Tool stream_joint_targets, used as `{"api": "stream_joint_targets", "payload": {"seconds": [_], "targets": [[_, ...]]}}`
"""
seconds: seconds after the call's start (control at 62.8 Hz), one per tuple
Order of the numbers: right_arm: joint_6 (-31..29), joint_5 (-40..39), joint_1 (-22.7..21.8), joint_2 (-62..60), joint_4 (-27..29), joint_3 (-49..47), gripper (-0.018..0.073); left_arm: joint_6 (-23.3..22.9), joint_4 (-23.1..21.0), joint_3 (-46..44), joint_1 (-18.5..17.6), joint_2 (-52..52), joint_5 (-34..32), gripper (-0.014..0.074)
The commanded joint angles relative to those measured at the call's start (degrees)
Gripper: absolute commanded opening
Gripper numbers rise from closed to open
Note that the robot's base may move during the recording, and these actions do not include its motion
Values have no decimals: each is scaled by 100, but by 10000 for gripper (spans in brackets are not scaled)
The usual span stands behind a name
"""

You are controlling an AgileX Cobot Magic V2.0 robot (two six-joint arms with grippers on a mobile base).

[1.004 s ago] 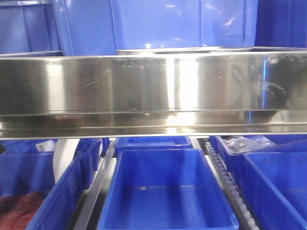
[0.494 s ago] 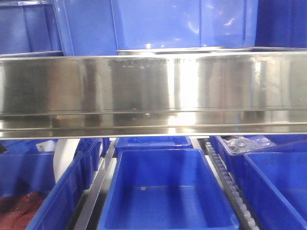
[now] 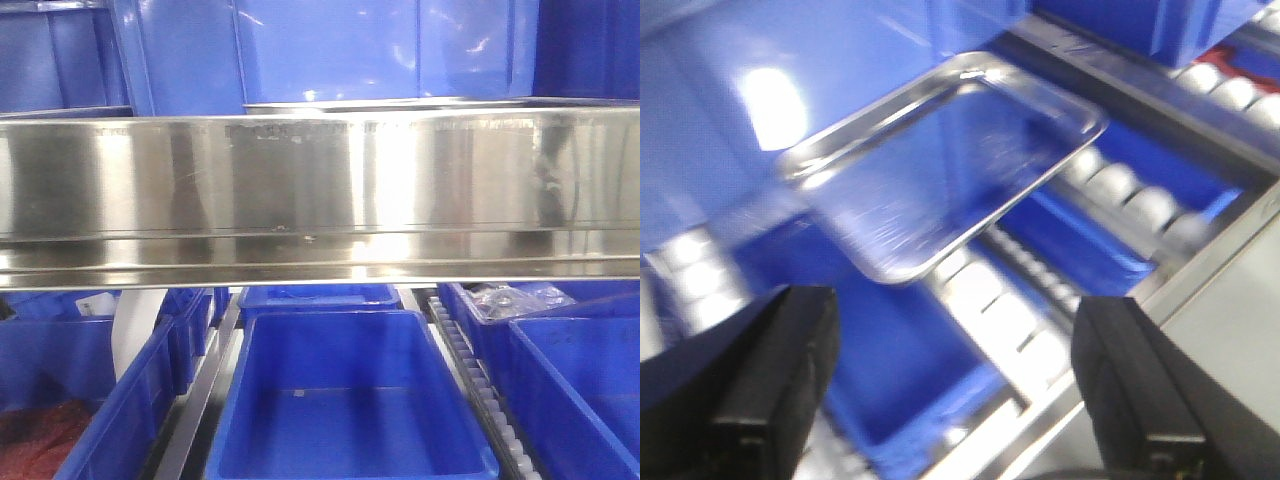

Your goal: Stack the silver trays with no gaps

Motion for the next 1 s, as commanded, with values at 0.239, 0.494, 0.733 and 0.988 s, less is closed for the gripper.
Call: {"api": "stream_joint_targets", "payload": {"seconds": [0.239,0.494,0.733,0.988], "targets": [[174,2080,118,2579,-64,-3041,612,-2337,829,-2194,-43,1903,747,401],[712,2886,118,4068,-538,-4324,612,-3359,1334,-2959,88,2981,1084,401],[824,2664,118,4778,-692,-4446,612,-3440,1334,-3144,254,3513,1056,401],[824,2357,118,5336,-692,-4446,612,-3450,1313,-3149,352,3852,868,401]]}}
